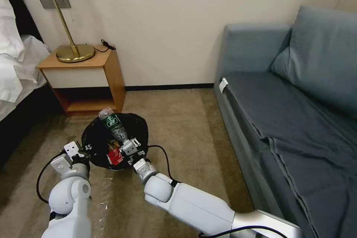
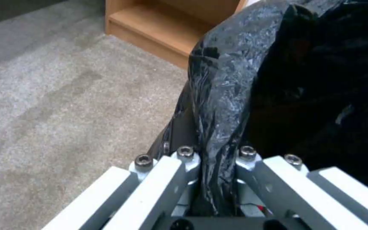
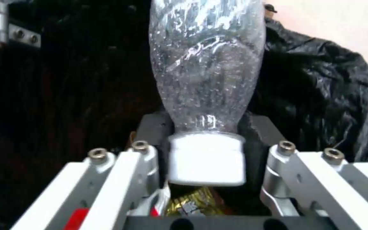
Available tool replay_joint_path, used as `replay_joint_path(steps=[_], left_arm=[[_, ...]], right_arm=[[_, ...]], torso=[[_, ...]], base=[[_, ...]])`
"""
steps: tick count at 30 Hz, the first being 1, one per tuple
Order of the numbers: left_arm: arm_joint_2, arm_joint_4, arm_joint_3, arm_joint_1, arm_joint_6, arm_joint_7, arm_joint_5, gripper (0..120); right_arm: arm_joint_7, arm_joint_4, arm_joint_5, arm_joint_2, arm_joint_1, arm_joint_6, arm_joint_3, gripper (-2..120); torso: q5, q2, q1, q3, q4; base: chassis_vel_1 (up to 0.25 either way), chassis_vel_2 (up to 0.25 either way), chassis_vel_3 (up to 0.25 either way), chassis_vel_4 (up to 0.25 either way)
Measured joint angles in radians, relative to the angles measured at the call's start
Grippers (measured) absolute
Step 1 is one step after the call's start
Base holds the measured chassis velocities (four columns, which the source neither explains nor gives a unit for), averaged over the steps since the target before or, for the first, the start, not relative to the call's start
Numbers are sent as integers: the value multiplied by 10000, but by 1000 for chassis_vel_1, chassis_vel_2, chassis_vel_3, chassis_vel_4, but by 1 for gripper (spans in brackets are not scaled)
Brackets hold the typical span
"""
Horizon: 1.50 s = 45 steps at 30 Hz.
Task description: Pick up the trash bin, then pick up the garbage on the floor and place it into the trash bin.
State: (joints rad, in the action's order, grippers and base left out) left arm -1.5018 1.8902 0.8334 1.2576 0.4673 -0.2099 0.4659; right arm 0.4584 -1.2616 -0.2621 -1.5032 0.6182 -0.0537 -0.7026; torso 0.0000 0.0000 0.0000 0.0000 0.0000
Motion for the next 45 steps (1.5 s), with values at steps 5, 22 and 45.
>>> replay_joint_path(steps=[5,22,45], left_arm=[[5,6,0,11,-3,1,0,3],[82,-159,13,-103,58,-40,166,3],[703,-1980,555,-2303,349,-2209,3410,3]], right_arm=[[25,-23,36,1,64,4,-3,57],[173,-687,-297,-66,-418,210,1012,100],[-1071,-4046,1183,1286,4950,-941,9277,100]], torso=[[0,0,0,0,0],[0,0,0,0,1],[4,0,0,0,-1]], base=[[0,0,0,0],[0,0,0,0],[0,0,0,0]])
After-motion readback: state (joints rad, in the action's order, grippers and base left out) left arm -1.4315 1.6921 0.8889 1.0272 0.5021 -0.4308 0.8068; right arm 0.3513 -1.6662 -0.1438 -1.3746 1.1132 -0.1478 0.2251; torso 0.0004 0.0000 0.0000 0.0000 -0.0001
